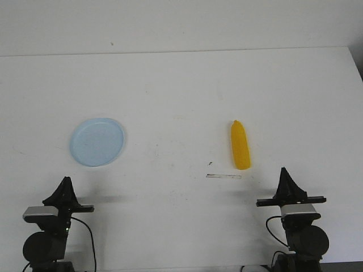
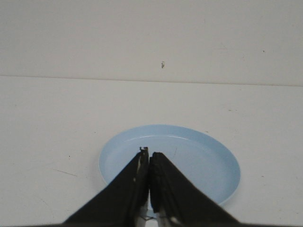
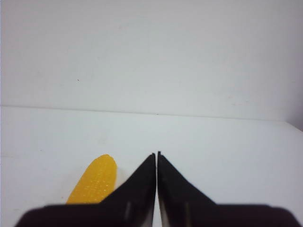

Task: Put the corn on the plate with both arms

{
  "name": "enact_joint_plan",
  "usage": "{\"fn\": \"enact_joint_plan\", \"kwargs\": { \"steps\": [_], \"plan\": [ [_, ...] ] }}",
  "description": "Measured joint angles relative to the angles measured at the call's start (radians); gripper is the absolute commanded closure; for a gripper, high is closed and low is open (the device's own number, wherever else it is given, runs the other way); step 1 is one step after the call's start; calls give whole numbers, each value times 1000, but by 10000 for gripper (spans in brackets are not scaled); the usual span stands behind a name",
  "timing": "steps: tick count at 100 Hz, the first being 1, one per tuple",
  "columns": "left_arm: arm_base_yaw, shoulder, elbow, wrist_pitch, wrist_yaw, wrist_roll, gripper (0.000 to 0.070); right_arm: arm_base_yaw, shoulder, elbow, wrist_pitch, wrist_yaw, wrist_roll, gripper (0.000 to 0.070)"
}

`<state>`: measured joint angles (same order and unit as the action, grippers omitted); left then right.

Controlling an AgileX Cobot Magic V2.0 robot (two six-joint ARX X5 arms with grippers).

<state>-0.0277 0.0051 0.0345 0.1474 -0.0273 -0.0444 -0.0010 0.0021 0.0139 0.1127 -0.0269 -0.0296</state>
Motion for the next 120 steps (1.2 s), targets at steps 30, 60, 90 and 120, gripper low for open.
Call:
{"fn": "enact_joint_plan", "kwargs": {
  "steps": [30, 60, 90, 120],
  "plan": [
    [0, 0, 0, 3, 0, 0, 699, 0, 0, 0, 0, 0, 0, 694],
    [0, 3, 12, 53, 0, -53, 699, 0, 0, 0, 0, 0, 0, 694],
    [0, 130, 227, -31, 0, -56, 699, 0, 0, 0, 0, 0, 0, 694],
    [0, 461, 470, -159, 0, -56, 699, 0, 0, 0, 0, 0, 0, 694]
  ]
}}
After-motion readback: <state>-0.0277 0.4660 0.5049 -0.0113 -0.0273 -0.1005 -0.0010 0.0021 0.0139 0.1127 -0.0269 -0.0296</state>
